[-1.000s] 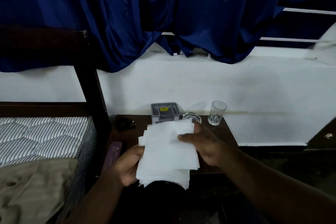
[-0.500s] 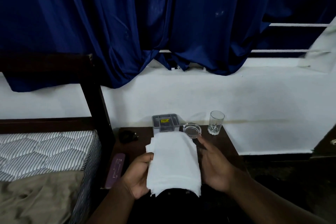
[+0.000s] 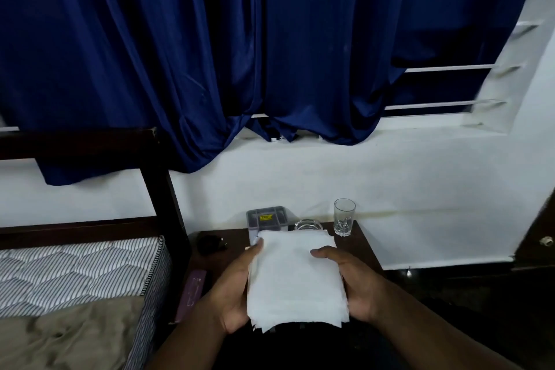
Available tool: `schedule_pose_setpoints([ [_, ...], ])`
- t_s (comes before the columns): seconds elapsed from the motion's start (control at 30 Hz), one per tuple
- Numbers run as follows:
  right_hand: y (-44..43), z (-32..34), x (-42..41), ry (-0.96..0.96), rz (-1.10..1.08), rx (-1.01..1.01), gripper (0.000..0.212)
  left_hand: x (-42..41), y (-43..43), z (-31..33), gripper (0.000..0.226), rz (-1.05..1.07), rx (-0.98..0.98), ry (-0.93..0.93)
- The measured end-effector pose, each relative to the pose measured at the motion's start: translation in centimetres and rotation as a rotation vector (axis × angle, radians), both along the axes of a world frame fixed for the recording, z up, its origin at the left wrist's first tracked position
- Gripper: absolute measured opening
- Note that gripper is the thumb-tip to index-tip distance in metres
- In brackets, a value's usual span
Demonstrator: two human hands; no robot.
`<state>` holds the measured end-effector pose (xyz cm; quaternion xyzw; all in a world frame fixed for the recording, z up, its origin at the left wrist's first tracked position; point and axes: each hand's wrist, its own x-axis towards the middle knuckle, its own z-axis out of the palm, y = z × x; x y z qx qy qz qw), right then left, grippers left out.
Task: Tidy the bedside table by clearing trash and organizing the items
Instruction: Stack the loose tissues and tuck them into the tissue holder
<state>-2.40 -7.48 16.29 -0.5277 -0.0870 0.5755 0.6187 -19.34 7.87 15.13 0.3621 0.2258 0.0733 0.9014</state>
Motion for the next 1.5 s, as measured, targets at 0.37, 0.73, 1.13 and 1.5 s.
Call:
schedule_pose_setpoints([
  [0.37,-0.8,2.3,0.5,-0.182,0.033,-0.016,0.04,0.2,-1.2,1.4,0.046,0.066,0.187,0.157],
  [0.73,0.3,0.2,-0.2,-0.817,-0.14,-0.13,0.02,1.4,-2.2,0.1,0.032,0.231,0.435,0.315],
  [1.13,2.1,-1.8,-2.2,-0.902,-0.153,-0.099,0.012,4.2,-4.9,1.2,0.025,0.397,0.764,0.372],
  [1.5,1.3,-1.5,-0.2,-0.43,-0.187,0.095,0.024,5.4,-6.0,2.2,0.029,0.315,0.757,0.323],
])
